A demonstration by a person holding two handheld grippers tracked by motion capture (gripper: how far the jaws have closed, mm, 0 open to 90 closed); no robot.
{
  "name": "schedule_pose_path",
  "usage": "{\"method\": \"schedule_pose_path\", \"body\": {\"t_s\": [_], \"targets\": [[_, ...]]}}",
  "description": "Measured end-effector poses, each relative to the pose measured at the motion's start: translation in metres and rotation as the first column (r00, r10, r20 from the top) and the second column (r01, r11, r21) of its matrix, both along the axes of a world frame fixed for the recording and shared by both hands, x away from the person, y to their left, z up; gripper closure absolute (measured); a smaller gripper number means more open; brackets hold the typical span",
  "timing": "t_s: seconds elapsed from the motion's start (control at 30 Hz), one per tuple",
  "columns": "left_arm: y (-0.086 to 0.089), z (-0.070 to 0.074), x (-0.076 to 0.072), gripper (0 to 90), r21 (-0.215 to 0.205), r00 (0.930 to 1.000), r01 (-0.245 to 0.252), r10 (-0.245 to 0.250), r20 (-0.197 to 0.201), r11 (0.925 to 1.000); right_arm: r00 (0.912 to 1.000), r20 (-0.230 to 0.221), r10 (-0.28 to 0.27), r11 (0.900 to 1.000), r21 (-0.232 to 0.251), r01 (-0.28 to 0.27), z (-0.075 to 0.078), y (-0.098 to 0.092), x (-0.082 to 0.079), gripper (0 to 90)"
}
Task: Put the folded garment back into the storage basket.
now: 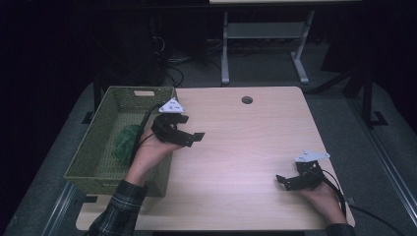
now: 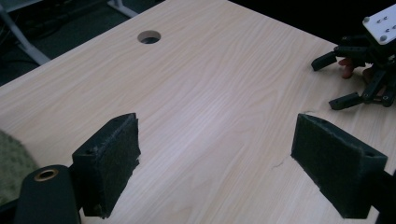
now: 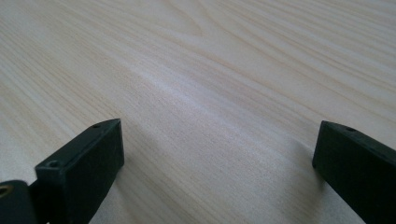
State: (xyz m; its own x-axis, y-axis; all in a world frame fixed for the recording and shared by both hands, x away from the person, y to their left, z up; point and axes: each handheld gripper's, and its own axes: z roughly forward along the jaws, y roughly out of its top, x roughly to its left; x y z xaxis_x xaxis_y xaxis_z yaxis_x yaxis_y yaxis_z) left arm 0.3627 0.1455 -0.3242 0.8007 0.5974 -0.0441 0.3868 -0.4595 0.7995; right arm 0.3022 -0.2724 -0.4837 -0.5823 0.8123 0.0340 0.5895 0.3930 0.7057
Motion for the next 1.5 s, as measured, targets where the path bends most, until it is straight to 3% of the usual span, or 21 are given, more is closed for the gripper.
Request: {"method": "schedule_pose_path", "body": {"t_s": [0.37,0.63,0.73,1.0,1.5], "targets": [[-0.045,-0.028,-0.007,14.6,0.011,0.9998,0.019,-0.019,0.006,0.9998,1.0000,-0.001,-0.002,1.000,0.000,0.002,0.000,0.000,0.000,1.8],[-0.061,-0.056,-0.011,14.6,0.009,0.9998,0.019,-0.019,-0.009,0.9998,1.0000,-0.001,-0.001,1.000,0.000,0.001,0.000,0.000,0.000,1.8],[-0.065,-0.066,-0.012,14.5,0.029,0.9996,0.025,-0.025,-0.015,0.9992,1.0000,-0.001,0.000,1.000,0.000,0.000,0.000,0.000,0.000,1.8],[-0.067,-0.092,-0.011,14.5,0.063,0.9996,0.020,-0.018,-0.023,0.9978,1.0000,-0.002,-0.001,1.000,0.000,0.001,0.000,0.000,0.000,1.8],[-0.066,-0.126,-0.012,14.5,0.118,0.9995,0.012,-0.009,-0.031,0.9929,1.0000,-0.002,-0.001,1.000,-0.001,0.001,0.000,0.000,0.000,1.8]]}}
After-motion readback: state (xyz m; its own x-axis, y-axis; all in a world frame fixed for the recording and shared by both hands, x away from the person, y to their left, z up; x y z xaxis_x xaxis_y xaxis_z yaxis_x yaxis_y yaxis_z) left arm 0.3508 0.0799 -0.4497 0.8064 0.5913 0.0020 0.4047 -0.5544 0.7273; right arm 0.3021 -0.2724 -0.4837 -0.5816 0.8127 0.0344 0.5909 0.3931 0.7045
